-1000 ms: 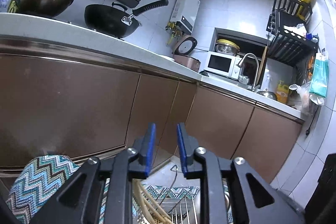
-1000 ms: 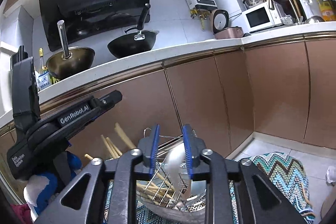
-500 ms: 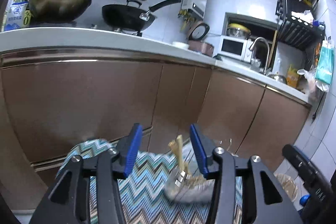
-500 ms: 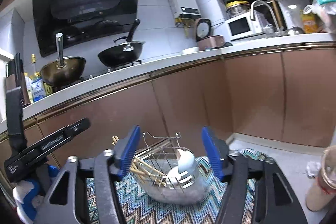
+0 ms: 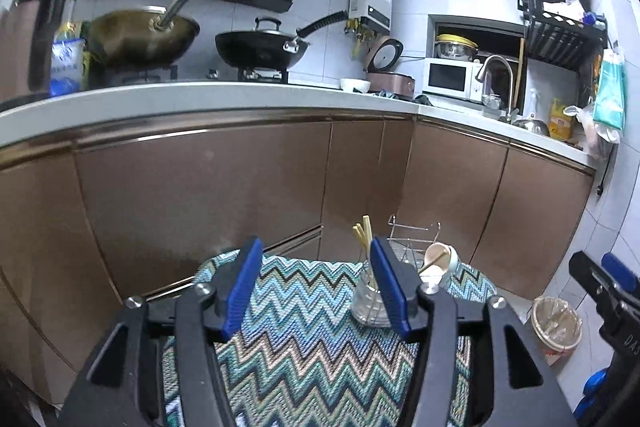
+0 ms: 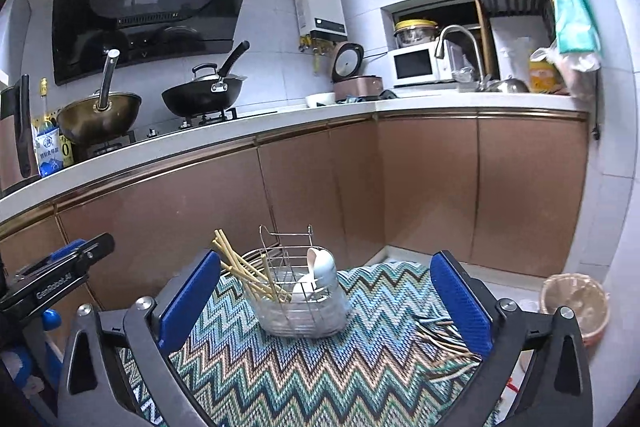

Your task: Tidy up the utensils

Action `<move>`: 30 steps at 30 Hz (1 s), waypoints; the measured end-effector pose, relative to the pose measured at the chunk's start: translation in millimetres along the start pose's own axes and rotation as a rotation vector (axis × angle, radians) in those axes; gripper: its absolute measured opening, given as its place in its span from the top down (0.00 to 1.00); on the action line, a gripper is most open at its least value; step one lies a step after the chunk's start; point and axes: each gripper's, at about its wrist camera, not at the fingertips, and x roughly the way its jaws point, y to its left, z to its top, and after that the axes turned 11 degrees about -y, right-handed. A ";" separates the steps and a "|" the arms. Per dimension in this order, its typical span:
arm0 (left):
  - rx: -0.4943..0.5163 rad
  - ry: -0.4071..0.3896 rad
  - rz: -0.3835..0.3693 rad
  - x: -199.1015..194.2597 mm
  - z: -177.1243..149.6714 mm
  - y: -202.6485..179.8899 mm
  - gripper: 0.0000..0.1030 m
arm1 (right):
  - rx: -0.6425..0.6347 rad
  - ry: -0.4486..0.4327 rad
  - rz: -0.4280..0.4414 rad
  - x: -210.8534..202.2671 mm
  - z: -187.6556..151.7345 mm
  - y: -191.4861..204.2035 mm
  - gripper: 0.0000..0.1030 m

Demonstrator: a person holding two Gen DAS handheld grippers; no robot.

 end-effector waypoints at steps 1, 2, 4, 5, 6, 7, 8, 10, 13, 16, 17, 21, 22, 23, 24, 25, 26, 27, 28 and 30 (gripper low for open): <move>0.008 -0.002 0.003 -5.0 0.5 0.2 0.41 | -0.005 -0.001 -0.005 -5.9 -0.2 0.5 0.00; 0.017 -0.006 0.006 -10.6 0.8 0.5 0.40 | -0.010 -0.001 -0.011 -10.3 0.4 2.2 0.00; 0.034 -0.015 0.013 -22.4 2.3 1.5 0.39 | -0.023 -0.003 -0.029 -20.0 1.9 6.4 0.00; 0.037 -0.016 0.012 -25.4 4.0 1.8 0.38 | -0.028 -0.005 -0.035 -24.6 2.9 8.1 0.00; 0.038 -0.016 0.011 -32.2 4.6 2.9 0.36 | -0.032 -0.007 -0.039 -28.6 4.0 8.6 0.00; 0.038 -0.017 0.012 -34.2 6.4 3.0 0.36 | -0.036 -0.010 -0.043 -32.1 4.5 9.4 0.00; 0.039 -0.022 0.015 -39.4 6.9 3.7 0.34 | -0.044 -0.014 -0.050 -37.2 6.0 11.5 0.00; 0.046 -0.038 0.026 -47.7 7.9 5.1 0.31 | -0.056 -0.022 -0.059 -44.0 8.2 13.6 0.00; 0.067 -0.063 0.050 -58.9 11.0 5.5 0.29 | -0.066 -0.032 -0.066 -54.4 11.1 16.3 0.00; 0.075 -0.087 0.055 -67.5 13.7 6.7 0.28 | -0.072 -0.037 -0.073 -61.8 12.9 18.0 0.00; 0.073 -0.094 0.052 -70.7 14.1 7.3 0.28 | -0.073 -0.039 -0.074 -63.7 13.5 18.6 0.00; 0.053 -0.106 0.048 -76.5 16.9 13.1 0.28 | -0.084 -0.043 -0.081 -69.0 14.1 20.9 0.00; 0.050 -0.106 0.048 -76.8 16.8 15.0 0.28 | -0.086 -0.044 -0.082 -70.3 14.6 21.2 0.00; 0.048 -0.106 0.051 -77.2 17.2 16.6 0.28 | -0.086 -0.046 -0.082 -71.4 14.5 21.2 0.00; 0.050 -0.107 0.056 -77.8 17.9 17.8 0.28 | -0.086 -0.048 -0.082 -72.2 14.3 20.8 0.00; 0.055 -0.109 0.063 -78.7 17.8 18.2 0.28 | -0.087 -0.049 -0.083 -72.9 14.2 21.0 0.00; 0.060 -0.112 0.071 -79.2 17.2 18.9 0.28 | -0.088 -0.049 -0.084 -73.4 14.1 21.3 0.00; 0.067 -0.116 0.081 -80.9 16.4 18.3 0.28 | -0.088 -0.049 -0.084 -73.7 13.4 21.7 0.00; 0.072 -0.119 0.088 -81.2 15.9 18.8 0.28 | -0.088 -0.047 -0.083 -73.6 12.9 21.8 0.00; 0.084 -0.124 0.108 -81.9 15.1 18.5 0.28 | -0.088 -0.045 -0.083 -73.1 12.4 21.4 0.00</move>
